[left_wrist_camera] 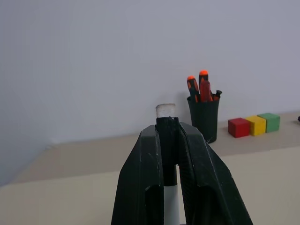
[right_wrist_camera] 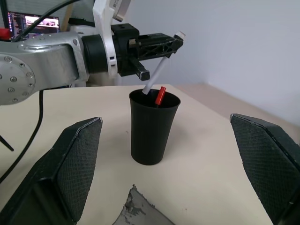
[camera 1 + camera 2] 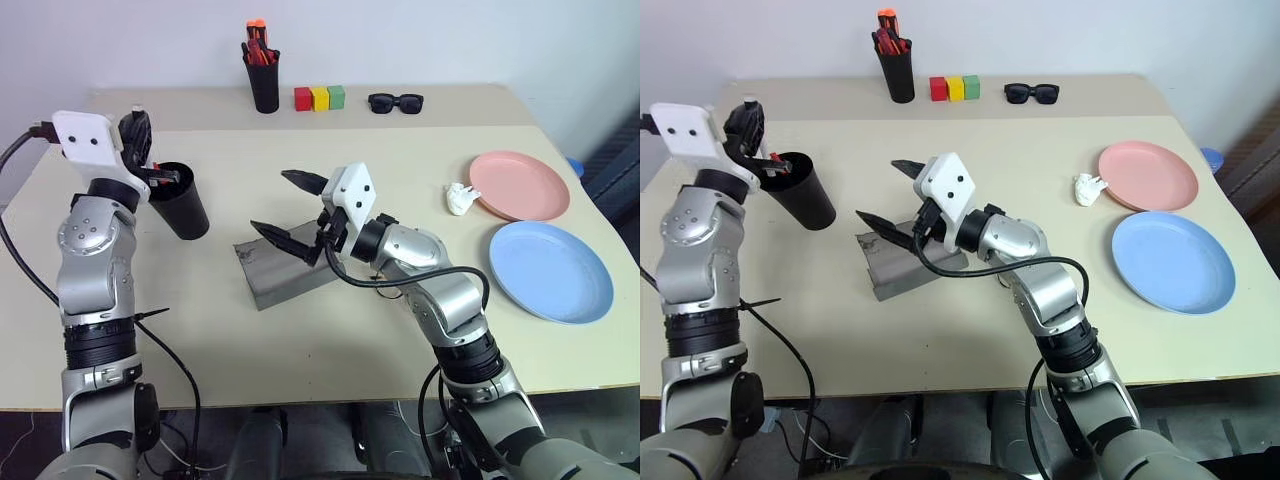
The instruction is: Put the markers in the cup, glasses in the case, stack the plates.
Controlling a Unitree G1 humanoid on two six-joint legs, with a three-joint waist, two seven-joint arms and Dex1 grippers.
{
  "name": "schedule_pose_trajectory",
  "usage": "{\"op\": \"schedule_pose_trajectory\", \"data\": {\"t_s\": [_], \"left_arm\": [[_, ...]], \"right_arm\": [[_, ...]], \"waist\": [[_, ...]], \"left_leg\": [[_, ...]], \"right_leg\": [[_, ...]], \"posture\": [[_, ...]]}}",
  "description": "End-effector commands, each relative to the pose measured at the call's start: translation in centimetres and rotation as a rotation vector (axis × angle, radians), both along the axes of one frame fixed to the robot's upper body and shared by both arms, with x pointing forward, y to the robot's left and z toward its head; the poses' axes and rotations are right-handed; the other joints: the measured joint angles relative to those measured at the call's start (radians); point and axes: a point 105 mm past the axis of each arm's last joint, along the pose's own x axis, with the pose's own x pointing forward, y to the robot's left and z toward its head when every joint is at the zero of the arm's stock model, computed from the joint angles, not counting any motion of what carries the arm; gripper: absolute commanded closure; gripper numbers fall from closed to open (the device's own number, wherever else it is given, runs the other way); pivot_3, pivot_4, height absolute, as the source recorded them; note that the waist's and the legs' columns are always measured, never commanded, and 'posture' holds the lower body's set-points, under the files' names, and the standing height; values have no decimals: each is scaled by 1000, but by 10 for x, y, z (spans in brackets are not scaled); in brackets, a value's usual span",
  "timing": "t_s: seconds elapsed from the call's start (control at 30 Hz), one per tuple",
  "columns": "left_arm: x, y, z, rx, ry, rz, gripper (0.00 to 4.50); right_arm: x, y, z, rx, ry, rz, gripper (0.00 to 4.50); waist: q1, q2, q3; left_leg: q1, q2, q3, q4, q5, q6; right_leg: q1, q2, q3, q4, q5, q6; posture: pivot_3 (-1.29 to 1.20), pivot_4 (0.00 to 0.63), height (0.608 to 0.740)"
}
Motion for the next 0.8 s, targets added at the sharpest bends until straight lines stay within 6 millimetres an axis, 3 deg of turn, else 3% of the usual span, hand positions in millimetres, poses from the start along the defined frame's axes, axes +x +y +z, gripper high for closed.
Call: {"op": "schedule_pose_trajectory", "data": {"t_s": [0.03, 0.1, 0.27, 0.43, 0.53, 0.6, 0.7, 0.8], "left_arm": [[-4, 2, 8, -7, -42, 10, 4488], [-5, 2, 7, -11, -41, 8, 4488], [-7, 6, 8, -10, -47, 47, 2252], [-10, -1, 16, -35, -62, -14, 2252], [-14, -19, 22, -53, -48, -149, 2252], [-20, -45, 17, -24, 13, -316, 2252], [-41, -89, -7, 52, 201, -619, 1442], [-67, -121, -37, 130, 415, -866, 61]], "right_arm": [[-8, 2, 13, 28, -45, 24, 0], [-8, 2, 12, 26, -43, 28, 0], [-9, 2, 12, 20, -41, 34, 0], [-9, -2, 10, 2, -48, 29, 0], [-7, -11, 11, -11, -52, 6, 0], [-5, -24, 8, -42, -52, -17, 0], [-12, -51, -6, -147, -5, 6, 0], [-21, -87, -28, -319, 62, 22, 0]], "waist": [[0, 0, 0], [0, 0, 0], [0, 0, 0], [0, 0, 0], [1, 0, 0], [1, 0, 0], [2, 0, 0], [2, 0, 0]], "left_leg": [[0, 0, 0, 0, 0, 0], [0, 0, 0, 0, 0, 0], [0, 0, 0, 0, 0, 0], [0, 0, 0, 0, 0, 0], [0, 0, 0, 0, 0, 0], [0, 0, 0, 0, 0, 0], [0, 0, 0, 0, 0, 0], [-1, 0, 0, 0, 0, 0]], "right_leg": [[0, 0, 0, 0, 0, 0], [0, 0, 0, 0, 0, 0], [0, 0, 0, 0, 0, 0], [0, 0, 0, 0, 0, 0], [0, 0, 0, 0, 0, 0], [0, 0, 0, 0, 0, 0], [1, -1, 0, -1, 0, 0], [1, -1, 0, -1, -1, 0]], "posture": [[0, 150, 740], [0, 150, 740], [0, 150, 740], [0, 150, 740], [0, 150, 740], [0, 150, 740], [0, 150, 740], [0, 150, 740]]}}
